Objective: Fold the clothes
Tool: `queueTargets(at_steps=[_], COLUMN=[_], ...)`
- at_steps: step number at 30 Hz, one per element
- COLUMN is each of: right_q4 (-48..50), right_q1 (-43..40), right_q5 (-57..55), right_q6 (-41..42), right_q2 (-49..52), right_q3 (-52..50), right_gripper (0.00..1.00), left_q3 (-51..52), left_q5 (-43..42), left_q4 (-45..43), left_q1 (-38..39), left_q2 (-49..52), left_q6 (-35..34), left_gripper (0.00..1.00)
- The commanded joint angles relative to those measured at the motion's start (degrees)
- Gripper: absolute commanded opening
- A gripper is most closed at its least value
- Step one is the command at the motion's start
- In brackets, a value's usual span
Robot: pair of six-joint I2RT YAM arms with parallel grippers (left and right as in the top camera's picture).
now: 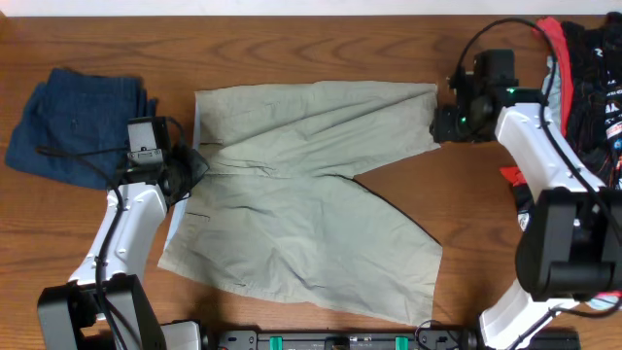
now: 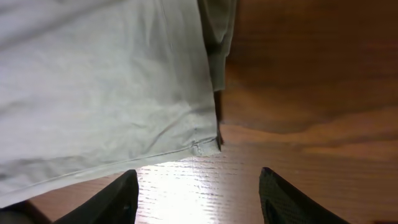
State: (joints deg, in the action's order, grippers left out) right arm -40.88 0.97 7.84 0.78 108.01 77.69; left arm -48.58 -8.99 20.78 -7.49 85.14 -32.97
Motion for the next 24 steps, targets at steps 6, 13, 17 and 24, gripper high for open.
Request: queueTargets(at_steps=[6, 13, 17, 24], right_q4=[2.6, 4.2, 1.2, -15.9], right_q1=[2.8, 3.4, 3.1, -0.9], right_q5=[-0.3, -0.4, -6.5, -19.4], right_q6=[-0.6, -0.4, 1.2, 9.5], right_q2=[7.8, 10.8, 10.6, 10.2], right_q3=[-1.1, -1.1, -0.9, -0.8], right_gripper=[0.59, 0.25, 0.01, 0.01], left_q3=[-0.3, -0.3, -0.3, -0.3], left_q5=[1.1, 1.1, 1.1, 0.5], left_q4=[0.1, 0.1, 0.2, 3.0], left_q1=[-0.3, -0.3, -0.3, -0.3], left_q2=[0.6, 0.6, 0.6, 0.6], left_q6=[0.6, 0.6, 0.6, 0.6], left_gripper=[0.06, 0.06, 0.06, 0.06])
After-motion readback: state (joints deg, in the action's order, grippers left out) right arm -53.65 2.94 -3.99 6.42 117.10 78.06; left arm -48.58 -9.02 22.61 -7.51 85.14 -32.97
